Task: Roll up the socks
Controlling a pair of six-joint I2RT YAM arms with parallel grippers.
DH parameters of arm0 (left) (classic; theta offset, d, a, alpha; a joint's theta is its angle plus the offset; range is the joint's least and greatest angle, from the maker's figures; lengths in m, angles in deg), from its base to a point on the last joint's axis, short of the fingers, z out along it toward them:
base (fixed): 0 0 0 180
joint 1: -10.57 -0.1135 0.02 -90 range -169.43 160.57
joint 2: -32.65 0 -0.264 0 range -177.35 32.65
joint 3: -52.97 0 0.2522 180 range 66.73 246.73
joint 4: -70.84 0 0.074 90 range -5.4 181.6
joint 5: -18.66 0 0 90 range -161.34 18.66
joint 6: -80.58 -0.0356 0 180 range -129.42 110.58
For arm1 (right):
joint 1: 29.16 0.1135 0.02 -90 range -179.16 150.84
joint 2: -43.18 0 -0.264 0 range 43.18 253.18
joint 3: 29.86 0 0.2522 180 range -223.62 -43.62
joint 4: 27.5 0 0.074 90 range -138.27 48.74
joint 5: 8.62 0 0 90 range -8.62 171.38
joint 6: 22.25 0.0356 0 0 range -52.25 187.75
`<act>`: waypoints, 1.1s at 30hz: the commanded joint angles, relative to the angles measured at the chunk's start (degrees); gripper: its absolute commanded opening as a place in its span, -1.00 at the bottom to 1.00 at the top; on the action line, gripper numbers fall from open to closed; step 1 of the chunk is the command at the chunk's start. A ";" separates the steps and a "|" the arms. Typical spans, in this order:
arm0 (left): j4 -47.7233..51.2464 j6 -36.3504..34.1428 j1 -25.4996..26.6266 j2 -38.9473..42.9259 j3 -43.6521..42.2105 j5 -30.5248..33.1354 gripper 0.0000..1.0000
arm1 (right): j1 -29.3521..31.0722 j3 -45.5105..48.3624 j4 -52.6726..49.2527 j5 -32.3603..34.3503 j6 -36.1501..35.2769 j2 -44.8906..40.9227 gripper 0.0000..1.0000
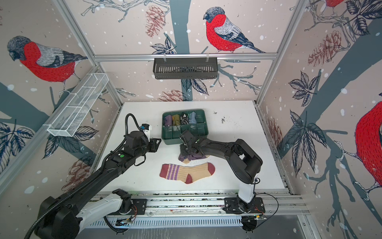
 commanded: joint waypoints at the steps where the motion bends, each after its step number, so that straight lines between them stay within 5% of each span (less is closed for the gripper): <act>1: -1.55 -0.35 -0.12 -1.56 0.64 -2.98 -0.32 | -3.09 4.79 9.12 -11.41 1.33 -2.76 -0.86; 12: -0.53 -1.12 -0.12 -10.11 3.14 -9.24 -0.40 | -10.08 16.51 28.81 -30.84 6.06 -6.15 -0.85; 21: -1.47 -1.28 3.08 -15.44 5.38 -9.50 -0.43 | -13.76 22.55 46.42 -39.88 14.95 -3.55 -0.85; 30: -1.49 -1.43 5.70 -20.15 8.34 -9.59 -0.45 | -13.93 23.18 51.94 -41.66 18.35 -2.26 -0.85; 33: -1.34 -1.56 6.61 -21.61 9.46 -9.84 -0.46 | -14.12 21.05 40.68 -37.06 11.72 -2.96 -0.84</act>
